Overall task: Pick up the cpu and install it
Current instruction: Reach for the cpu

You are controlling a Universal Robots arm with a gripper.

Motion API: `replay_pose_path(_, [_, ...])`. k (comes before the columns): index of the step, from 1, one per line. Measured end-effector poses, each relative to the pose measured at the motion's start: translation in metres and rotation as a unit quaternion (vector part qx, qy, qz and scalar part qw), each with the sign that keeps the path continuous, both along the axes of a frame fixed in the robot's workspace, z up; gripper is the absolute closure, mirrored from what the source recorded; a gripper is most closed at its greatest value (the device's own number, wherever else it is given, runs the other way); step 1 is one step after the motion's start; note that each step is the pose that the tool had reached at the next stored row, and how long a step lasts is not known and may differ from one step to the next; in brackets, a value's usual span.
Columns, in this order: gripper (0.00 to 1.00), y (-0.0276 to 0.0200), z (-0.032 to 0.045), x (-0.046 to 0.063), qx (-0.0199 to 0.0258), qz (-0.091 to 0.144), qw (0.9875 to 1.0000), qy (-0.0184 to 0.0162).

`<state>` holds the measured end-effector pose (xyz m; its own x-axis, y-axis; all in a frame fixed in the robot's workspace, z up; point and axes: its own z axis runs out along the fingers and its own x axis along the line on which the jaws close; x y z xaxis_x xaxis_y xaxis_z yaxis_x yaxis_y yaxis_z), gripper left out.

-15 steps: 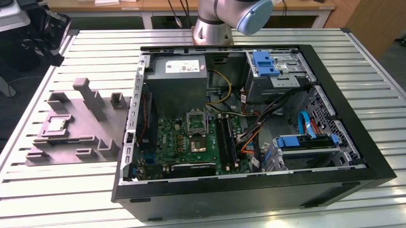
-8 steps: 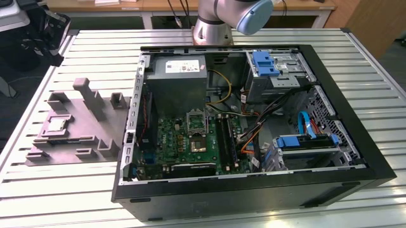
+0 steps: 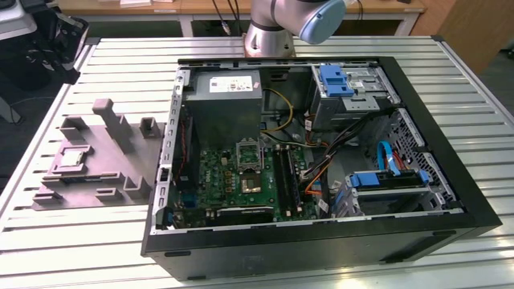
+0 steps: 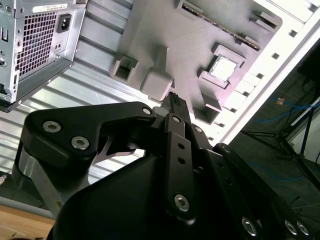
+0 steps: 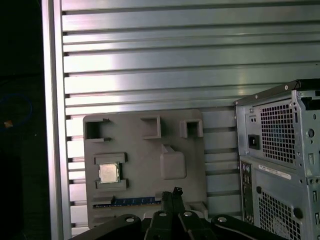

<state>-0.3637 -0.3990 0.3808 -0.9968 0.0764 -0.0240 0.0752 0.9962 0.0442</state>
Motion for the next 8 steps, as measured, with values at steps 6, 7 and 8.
replay_pose_path(6, [0.89, 0.0000, 0.0000, -0.0012, 0.0001, 0.000, 1.0000, -0.0001])
replay_pose_path(7, [0.89, 0.0000, 0.0000, -0.0013, 0.0000, 0.000, 1.0000, 0.0000])
replay_pose_path(8, [0.89, 0.0000, 0.0000, -0.0015, 0.0001, 0.000, 1.0000, 0.0000])
